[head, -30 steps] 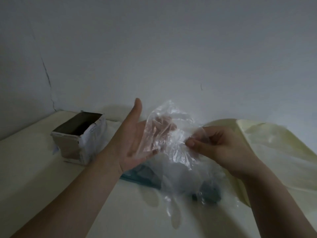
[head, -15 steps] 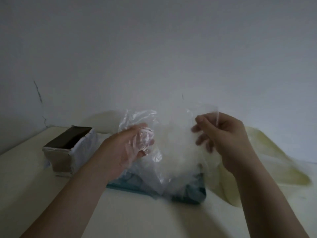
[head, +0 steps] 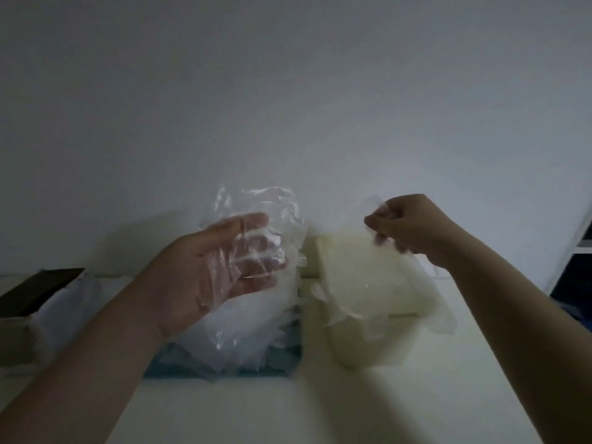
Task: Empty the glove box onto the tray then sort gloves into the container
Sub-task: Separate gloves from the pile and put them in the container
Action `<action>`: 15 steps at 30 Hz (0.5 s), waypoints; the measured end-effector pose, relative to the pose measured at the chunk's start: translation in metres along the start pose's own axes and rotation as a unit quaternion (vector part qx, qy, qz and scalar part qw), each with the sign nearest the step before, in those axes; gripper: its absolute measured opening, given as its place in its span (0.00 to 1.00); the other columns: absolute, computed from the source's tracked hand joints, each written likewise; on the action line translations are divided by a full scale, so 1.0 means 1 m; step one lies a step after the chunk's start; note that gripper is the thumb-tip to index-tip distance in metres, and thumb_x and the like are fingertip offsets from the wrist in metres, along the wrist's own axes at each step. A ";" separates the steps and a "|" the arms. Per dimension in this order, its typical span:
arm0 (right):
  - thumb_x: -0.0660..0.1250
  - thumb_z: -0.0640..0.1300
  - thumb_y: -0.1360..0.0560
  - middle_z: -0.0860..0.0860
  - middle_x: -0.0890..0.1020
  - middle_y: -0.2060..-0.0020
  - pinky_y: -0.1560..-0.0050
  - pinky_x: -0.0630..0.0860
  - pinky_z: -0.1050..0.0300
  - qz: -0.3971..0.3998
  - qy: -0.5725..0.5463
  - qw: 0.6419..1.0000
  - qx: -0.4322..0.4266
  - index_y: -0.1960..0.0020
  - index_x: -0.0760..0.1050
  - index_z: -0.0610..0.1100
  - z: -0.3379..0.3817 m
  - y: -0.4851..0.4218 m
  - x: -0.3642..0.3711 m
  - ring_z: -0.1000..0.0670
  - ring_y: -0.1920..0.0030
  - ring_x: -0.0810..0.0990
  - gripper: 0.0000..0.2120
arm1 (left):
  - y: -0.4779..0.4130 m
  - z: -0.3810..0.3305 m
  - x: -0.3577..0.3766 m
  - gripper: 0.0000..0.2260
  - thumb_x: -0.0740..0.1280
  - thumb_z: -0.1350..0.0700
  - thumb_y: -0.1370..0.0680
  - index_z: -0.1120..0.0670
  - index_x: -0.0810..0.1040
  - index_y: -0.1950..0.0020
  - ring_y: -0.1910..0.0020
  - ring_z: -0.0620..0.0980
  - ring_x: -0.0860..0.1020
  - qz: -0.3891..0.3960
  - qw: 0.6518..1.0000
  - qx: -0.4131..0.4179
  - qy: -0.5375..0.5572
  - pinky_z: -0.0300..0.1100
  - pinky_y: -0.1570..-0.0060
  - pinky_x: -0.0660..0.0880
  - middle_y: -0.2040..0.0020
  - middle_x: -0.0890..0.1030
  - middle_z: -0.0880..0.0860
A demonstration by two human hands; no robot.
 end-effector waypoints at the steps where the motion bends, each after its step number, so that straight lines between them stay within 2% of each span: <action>1: 0.71 0.44 0.22 0.46 0.87 0.65 0.77 0.68 0.64 0.000 0.014 1.000 0.006 0.55 0.82 0.41 -0.002 -0.006 0.003 0.51 0.75 0.72 0.07 | 0.001 -0.005 0.008 0.16 0.61 0.50 0.18 0.55 0.84 0.38 0.44 0.64 0.84 0.023 1.000 -0.001 0.000 0.58 0.47 0.83 0.34 0.80 0.65; 3: 0.70 0.43 0.22 0.47 0.86 0.67 0.76 0.72 0.64 -0.003 0.053 0.999 0.002 0.56 0.81 0.40 -0.008 -0.023 0.012 0.51 0.77 0.74 0.07 | -0.002 -0.010 0.028 0.15 0.61 0.50 0.18 0.53 0.85 0.42 0.51 0.60 0.85 0.062 0.998 0.000 -0.014 0.52 0.55 0.84 0.38 0.82 0.64; 4: 0.70 0.42 0.22 0.47 0.86 0.67 0.71 0.78 0.60 -0.005 0.069 0.998 0.005 0.57 0.81 0.41 -0.011 -0.031 0.017 0.50 0.76 0.77 0.06 | -0.005 -0.010 0.038 0.15 0.61 0.50 0.18 0.53 0.86 0.43 0.54 0.59 0.86 0.074 0.997 -0.001 -0.024 0.50 0.57 0.84 0.42 0.84 0.62; 5: 0.69 0.40 0.23 0.47 0.86 0.65 0.63 0.82 0.53 -0.005 0.083 0.996 0.008 0.56 0.81 0.41 -0.010 -0.035 0.022 0.48 0.70 0.82 0.04 | -0.010 -0.010 0.048 0.14 0.61 0.51 0.18 0.53 0.85 0.43 0.55 0.58 0.86 0.081 0.996 -0.005 -0.034 0.49 0.59 0.84 0.46 0.85 0.60; 6: 0.68 0.37 0.22 0.45 0.86 0.58 0.54 0.83 0.50 0.007 0.112 0.994 0.016 0.50 0.81 0.40 -0.013 -0.036 0.025 0.45 0.61 0.86 0.04 | -0.016 -0.007 0.057 0.13 0.61 0.52 0.18 0.53 0.84 0.43 0.55 0.58 0.86 0.086 0.995 -0.011 -0.045 0.48 0.59 0.83 0.48 0.85 0.59; 7: 0.66 0.34 0.21 0.43 0.84 0.49 0.47 0.82 0.53 0.033 0.132 0.990 0.033 0.41 0.79 0.38 -0.015 -0.034 0.026 0.47 0.52 0.86 0.09 | -0.026 -0.003 0.064 0.12 0.61 0.53 0.17 0.54 0.83 0.42 0.54 0.58 0.86 0.085 0.995 -0.018 -0.054 0.49 0.59 0.83 0.48 0.85 0.59; 8: 0.63 0.32 0.19 0.43 0.80 0.44 0.47 0.79 0.64 0.062 0.140 0.987 0.049 0.34 0.74 0.37 -0.019 -0.030 0.027 0.55 0.50 0.85 0.14 | -0.035 0.003 0.070 0.12 0.61 0.54 0.16 0.55 0.82 0.41 0.53 0.59 0.86 0.082 0.994 -0.029 -0.060 0.49 0.57 0.83 0.48 0.85 0.60; 9: 0.61 0.30 0.18 0.44 0.79 0.46 0.56 0.74 0.75 0.086 0.139 0.984 0.064 0.35 0.71 0.38 -0.025 -0.027 0.027 0.62 0.56 0.82 0.13 | -0.045 0.009 0.074 0.11 0.61 0.55 0.15 0.56 0.81 0.41 0.53 0.59 0.86 0.075 0.994 -0.039 -0.068 0.50 0.55 0.83 0.47 0.85 0.60; 10: 0.59 0.30 0.18 0.47 0.81 0.54 0.62 0.71 0.77 0.116 0.119 0.983 0.072 0.42 0.71 0.40 -0.031 -0.028 0.030 0.64 0.60 0.79 0.08 | -0.057 0.016 0.077 0.10 0.61 0.57 0.15 0.57 0.80 0.41 0.52 0.59 0.85 0.063 0.993 -0.052 -0.079 0.51 0.53 0.83 0.48 0.85 0.61; 11: 0.59 0.30 0.18 0.50 0.83 0.63 0.66 0.71 0.76 0.115 0.123 0.983 0.070 0.49 0.71 0.44 -0.030 -0.027 0.027 0.60 0.58 0.80 0.10 | -0.068 0.022 0.079 0.08 0.62 0.59 0.15 0.58 0.80 0.43 0.53 0.59 0.85 0.048 0.992 -0.065 -0.094 0.52 0.52 0.83 0.49 0.85 0.60; 12: 0.63 0.33 0.18 0.52 0.84 0.65 0.62 0.75 0.71 0.071 0.161 0.984 0.042 0.52 0.73 0.47 -0.030 -0.032 0.020 0.54 0.53 0.81 0.10 | -0.080 0.029 0.080 0.07 0.63 0.61 0.15 0.58 0.80 0.46 0.55 0.59 0.85 0.030 0.991 -0.076 -0.110 0.51 0.53 0.83 0.52 0.85 0.59; 13: 0.69 0.36 0.21 0.49 0.85 0.59 0.54 0.78 0.62 0.033 0.159 0.986 0.022 0.49 0.77 0.49 -0.031 -0.037 0.014 0.48 0.49 0.81 0.08 | -0.092 0.035 0.081 0.05 0.64 0.63 0.16 0.58 0.80 0.49 0.57 0.58 0.86 0.007 0.988 -0.088 -0.127 0.51 0.54 0.84 0.55 0.85 0.59; 15: 0.79 0.44 0.27 0.47 0.83 0.48 0.44 0.80 0.51 -0.018 0.121 0.993 0.005 0.37 0.79 0.49 -0.044 -0.050 -0.001 0.44 0.48 0.82 0.20 | -0.112 0.046 0.086 0.05 0.67 0.66 0.19 0.59 0.80 0.51 0.61 0.58 0.86 -0.034 0.979 -0.104 -0.172 0.53 0.53 0.83 0.59 0.85 0.58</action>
Point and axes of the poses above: each hand's wrist, its own y-axis away from the middle knuckle, its own x-axis out of the palm, z = x × y, the point moved 1 cm from there along -y, towards the middle knuckle
